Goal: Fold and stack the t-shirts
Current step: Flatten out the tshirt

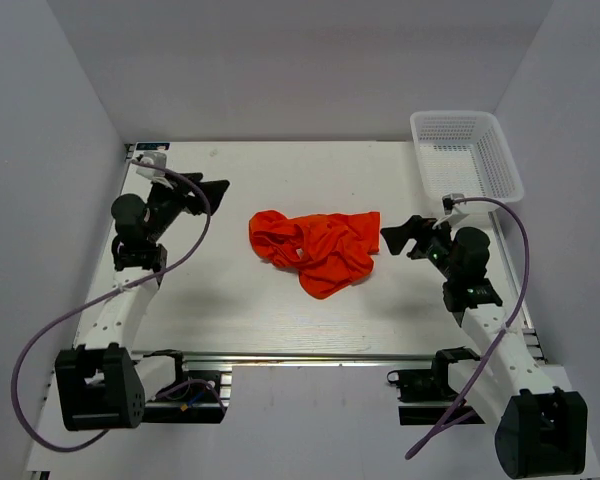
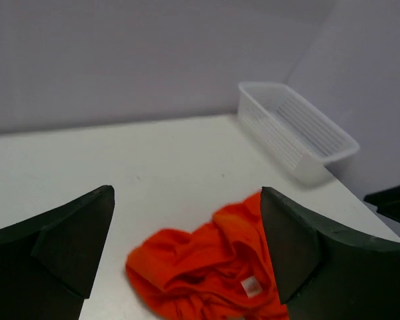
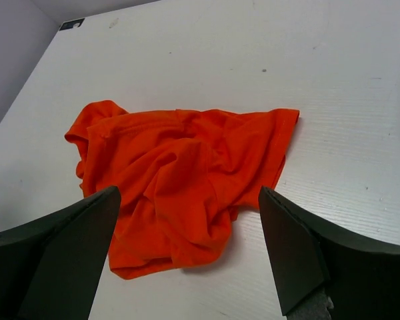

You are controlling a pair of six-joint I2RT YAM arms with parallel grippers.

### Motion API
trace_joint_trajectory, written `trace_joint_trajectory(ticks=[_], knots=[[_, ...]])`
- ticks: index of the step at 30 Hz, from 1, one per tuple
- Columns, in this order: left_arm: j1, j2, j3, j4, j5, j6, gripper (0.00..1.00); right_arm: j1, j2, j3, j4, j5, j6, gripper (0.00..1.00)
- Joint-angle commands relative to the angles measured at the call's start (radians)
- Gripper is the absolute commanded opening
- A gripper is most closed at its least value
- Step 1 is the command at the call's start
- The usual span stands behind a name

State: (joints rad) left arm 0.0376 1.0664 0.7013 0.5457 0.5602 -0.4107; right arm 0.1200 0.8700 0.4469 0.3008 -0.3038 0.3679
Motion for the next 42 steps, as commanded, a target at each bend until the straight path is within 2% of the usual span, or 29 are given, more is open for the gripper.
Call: trace_joint_trajectory(ticks=[1,2,3,4,6,9,12,15,19,23,26,27,29,30,31,32,35,36,42], knots=[[-0.013,0.111,0.045,-0.156,0.171,-0.077,1.0,0.001,-0.031,0.03,-0.038,0.023,0.034,0.9],[-0.013,0.174,0.055,-0.138,0.237,-0.077,1.0,0.001,-0.034,0.027,-0.02,0.019,0.028,0.9],[-0.022,0.211,0.055,0.008,0.297,-0.095,1.0,0.003,-0.029,0.023,-0.017,0.015,0.022,0.9],[-0.022,0.245,0.055,0.057,0.364,-0.123,0.96,0.003,-0.02,0.018,-0.003,0.003,-0.001,0.9],[-0.054,0.329,0.085,0.06,0.353,-0.122,0.92,0.004,0.018,0.032,-0.006,-0.041,-0.017,0.9],[-0.151,0.394,0.18,-0.133,0.307,0.021,0.92,0.013,0.081,0.084,-0.043,-0.103,-0.052,0.9],[-0.25,0.443,0.26,-0.303,0.173,0.136,0.92,0.041,0.197,0.173,-0.101,-0.097,-0.07,0.9],[-0.358,0.518,0.346,-0.452,-0.039,0.174,0.91,0.075,0.326,0.237,-0.12,-0.045,-0.072,0.9],[-0.439,0.662,0.444,-0.556,-0.089,0.196,0.87,0.134,0.469,0.327,-0.149,-0.015,-0.083,0.9],[-0.507,0.762,0.53,-0.633,-0.15,0.205,0.77,0.176,0.593,0.394,-0.172,0.028,-0.072,0.9],[-0.53,0.806,0.572,-0.668,-0.203,0.216,0.63,0.205,0.664,0.432,-0.16,0.034,-0.063,0.9],[-0.539,0.807,0.581,-0.696,-0.223,0.216,0.51,0.217,0.678,0.461,-0.161,0.032,-0.057,0.9],[-0.548,0.807,0.593,-0.707,-0.232,0.216,0.36,0.233,0.745,0.498,-0.178,0.037,-0.057,0.9],[-0.548,0.807,0.593,-0.707,-0.232,0.216,0.13,0.239,0.777,0.509,-0.195,0.04,-0.052,0.86],[-0.548,0.79,0.593,-0.707,-0.232,0.207,0.0,0.244,0.787,0.536,-0.196,0.045,-0.05,0.76],[-0.558,0.776,0.58,-0.707,-0.243,0.198,0.0,0.253,0.799,0.542,-0.196,0.046,-0.046,0.48],[-0.558,0.701,0.552,-0.707,-0.255,0.197,0.0,0.263,0.814,0.546,-0.18,0.054,-0.029,0.07],[-0.558,0.683,0.552,-0.707,-0.255,0.197,0.0,0.267,0.802,0.543,-0.174,0.049,-0.03,0.0],[-0.558,0.574,0.552,-0.725,-0.264,0.207,0.0,0.276,0.707,0.51,-0.173,0.078,-0.03,0.0]])
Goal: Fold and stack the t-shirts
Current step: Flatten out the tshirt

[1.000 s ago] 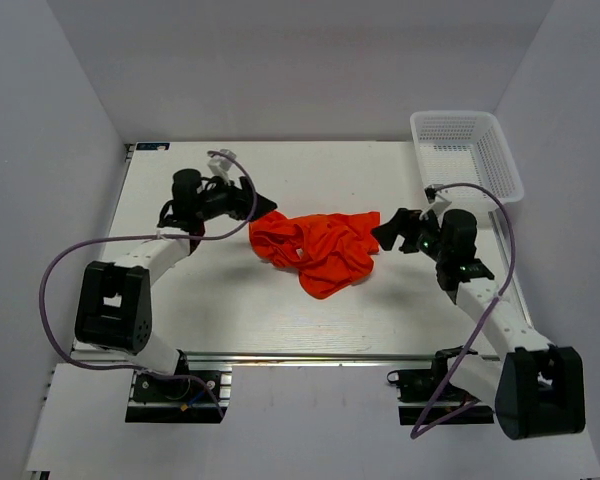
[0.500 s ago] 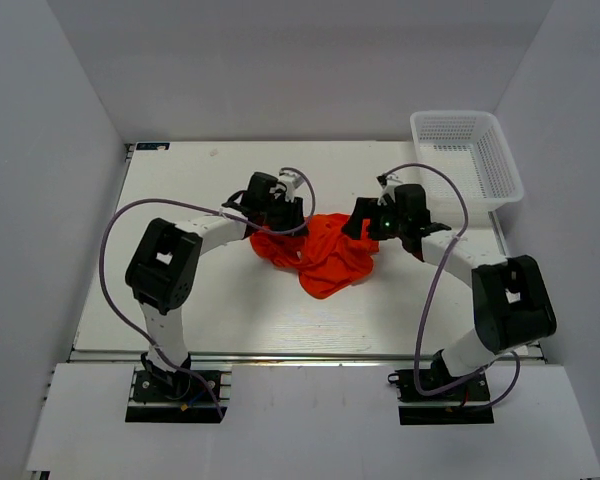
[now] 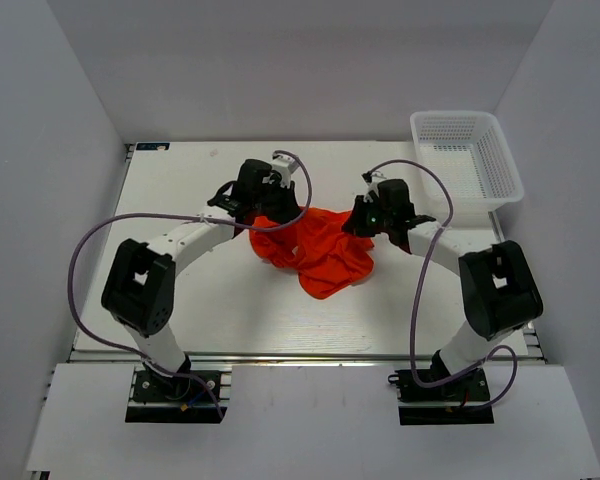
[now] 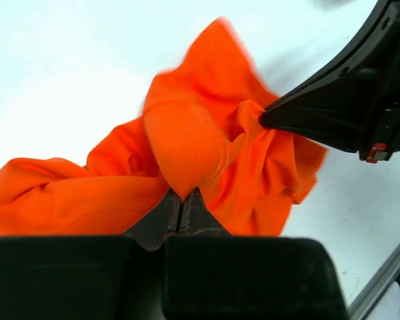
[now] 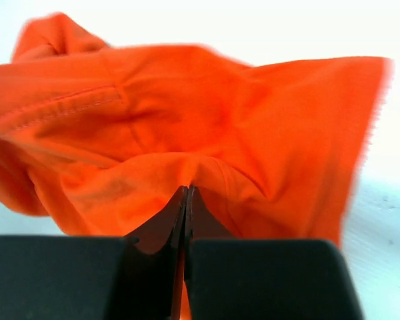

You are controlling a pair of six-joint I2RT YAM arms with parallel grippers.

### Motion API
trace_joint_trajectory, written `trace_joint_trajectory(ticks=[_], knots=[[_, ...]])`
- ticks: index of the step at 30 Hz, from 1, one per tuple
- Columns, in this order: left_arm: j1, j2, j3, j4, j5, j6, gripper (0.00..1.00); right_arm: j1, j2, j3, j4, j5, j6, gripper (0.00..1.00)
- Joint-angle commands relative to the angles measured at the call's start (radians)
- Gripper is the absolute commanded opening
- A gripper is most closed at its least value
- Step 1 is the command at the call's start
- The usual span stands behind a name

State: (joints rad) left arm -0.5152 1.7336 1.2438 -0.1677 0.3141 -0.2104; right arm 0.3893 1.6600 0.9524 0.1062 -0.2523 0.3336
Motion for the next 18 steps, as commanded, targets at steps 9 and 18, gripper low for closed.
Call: trace_joint_trajectory(ticks=[9,18], knots=[[-0.005,-0.209,0.112,-0.082,-0.021,0.055,0.0,0.006,-0.406,-0.047,0.079,0.104,-0.044,0.0],[-0.014,-0.379,0.408,-0.092,0.192,0.157,0.0,0.005,-0.637,0.175,0.012,0.051,-0.189,0.0]])
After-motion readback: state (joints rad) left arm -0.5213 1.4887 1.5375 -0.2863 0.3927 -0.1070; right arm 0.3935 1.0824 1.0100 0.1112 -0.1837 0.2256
